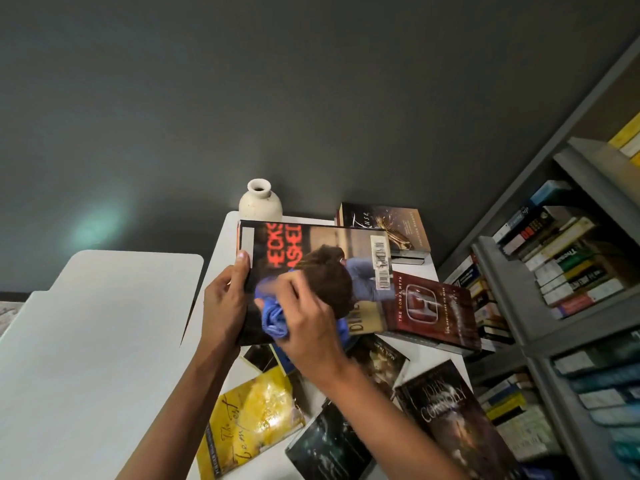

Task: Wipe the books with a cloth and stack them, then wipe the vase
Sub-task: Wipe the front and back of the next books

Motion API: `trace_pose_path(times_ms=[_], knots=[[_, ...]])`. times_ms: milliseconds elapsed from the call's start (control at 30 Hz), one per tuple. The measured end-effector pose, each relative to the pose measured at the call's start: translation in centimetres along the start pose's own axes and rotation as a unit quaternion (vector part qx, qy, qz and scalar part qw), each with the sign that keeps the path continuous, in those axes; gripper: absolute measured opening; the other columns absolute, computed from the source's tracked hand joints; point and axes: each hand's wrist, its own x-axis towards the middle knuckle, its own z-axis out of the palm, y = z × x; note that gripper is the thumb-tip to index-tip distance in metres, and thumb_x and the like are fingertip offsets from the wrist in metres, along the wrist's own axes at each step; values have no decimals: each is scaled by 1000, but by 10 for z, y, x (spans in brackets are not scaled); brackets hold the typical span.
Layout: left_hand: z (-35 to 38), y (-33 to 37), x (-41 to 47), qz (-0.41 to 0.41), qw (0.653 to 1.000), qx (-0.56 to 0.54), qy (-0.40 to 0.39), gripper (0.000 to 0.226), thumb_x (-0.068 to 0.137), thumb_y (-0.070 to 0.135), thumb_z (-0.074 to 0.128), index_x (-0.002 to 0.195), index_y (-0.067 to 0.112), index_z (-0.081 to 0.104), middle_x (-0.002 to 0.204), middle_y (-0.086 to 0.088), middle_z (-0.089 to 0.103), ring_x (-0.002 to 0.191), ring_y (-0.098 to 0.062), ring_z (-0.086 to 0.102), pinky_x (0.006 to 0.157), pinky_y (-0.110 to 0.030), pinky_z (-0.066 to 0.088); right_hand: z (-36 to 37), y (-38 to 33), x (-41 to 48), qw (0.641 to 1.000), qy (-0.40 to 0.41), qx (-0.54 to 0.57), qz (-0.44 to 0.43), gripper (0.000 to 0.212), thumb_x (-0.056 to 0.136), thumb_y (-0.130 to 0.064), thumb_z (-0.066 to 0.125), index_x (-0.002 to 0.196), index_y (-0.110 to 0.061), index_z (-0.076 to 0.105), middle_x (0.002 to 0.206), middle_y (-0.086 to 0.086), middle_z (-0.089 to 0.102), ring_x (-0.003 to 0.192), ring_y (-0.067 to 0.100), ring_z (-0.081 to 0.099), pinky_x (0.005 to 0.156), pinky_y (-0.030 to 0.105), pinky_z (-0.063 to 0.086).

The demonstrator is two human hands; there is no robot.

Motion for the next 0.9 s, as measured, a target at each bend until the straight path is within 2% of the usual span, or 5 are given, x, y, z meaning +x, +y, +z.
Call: trace_pose_path(times_ms=[233,333,533,767,900], knots=[[0,2,-6,-31,999,-17,17,46,95,49,49,84,12,73,87,-15,74,81,-33,71,80,-49,55,-40,73,8,983,78,-46,159,26,81,-6,69,104,-9,57,104,6,51,80,24,62,65,35,56],[5,2,-3,-19,999,-12,26,60,90,60,53,83,3,68,84,-13,72,77,-26,66,81,-52,54,-17,32,13,993,70,-25,94,21,84,-14,70,101,-8,59,100,7,55,81,20,59,69,21,49],[-3,-4,2,-22,998,-40,38,55,94,53,52,82,2,69,75,-9,72,71,-22,68,72,-38,56,-11,17,-9,999,-28,27,-6,20,90,-18,65,106,-8,60,107,5,56,82,22,64,67,30,56],[-15,-5,4,-21,997,-48,52,48,97,48,46,92,7,72,77,-7,75,68,-21,71,58,-26,56,-62,97,-6,942,141,14,304,30,89,-34,63,107,-12,53,113,3,44,91,13,55,72,27,55],[-13,-1,3,-40,996,-77,29,50,98,45,45,107,2,69,92,-16,74,74,-23,72,59,-26,58,-58,105,2,862,105,172,465,51,78,-70,55,107,-27,58,98,-11,62,91,7,59,78,31,46]])
